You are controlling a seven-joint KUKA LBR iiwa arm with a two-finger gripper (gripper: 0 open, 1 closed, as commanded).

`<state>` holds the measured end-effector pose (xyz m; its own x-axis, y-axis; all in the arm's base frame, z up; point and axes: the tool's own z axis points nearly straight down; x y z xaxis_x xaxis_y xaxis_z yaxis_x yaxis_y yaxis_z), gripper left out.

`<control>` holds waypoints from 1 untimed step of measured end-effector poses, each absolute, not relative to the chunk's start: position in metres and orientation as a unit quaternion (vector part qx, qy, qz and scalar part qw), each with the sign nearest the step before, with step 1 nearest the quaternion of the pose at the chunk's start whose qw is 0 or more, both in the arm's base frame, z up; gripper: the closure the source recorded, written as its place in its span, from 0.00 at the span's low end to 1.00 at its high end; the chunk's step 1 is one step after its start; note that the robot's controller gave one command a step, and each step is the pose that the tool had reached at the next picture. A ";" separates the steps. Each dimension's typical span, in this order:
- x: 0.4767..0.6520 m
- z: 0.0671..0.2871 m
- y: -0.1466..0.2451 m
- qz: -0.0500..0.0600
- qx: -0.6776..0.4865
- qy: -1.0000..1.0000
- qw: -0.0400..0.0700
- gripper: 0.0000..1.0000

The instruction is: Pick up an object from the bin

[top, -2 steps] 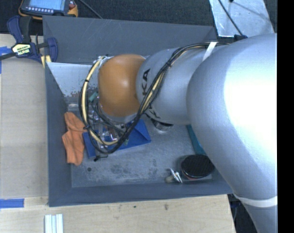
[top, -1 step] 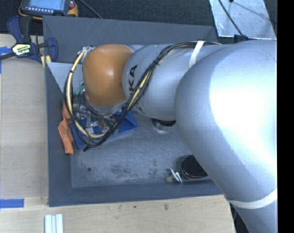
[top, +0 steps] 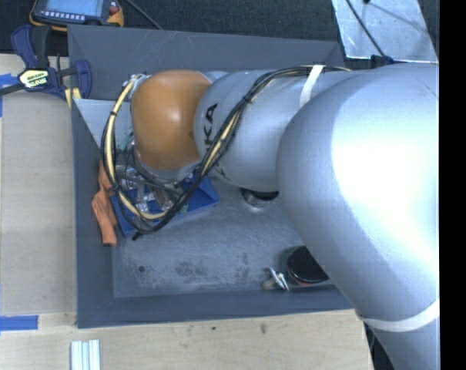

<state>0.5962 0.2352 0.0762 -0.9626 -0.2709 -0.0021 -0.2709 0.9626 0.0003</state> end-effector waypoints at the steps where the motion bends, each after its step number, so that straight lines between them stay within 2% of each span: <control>1: 0.606 0.130 0.192 0.001 -0.139 0.990 0.000 1.00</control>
Offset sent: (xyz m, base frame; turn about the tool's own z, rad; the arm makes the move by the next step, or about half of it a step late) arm -0.0431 -0.0253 -0.0062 0.0227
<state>0.6063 0.1916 0.1297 -0.9614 -0.2752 -0.0003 -0.2752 0.9614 0.0013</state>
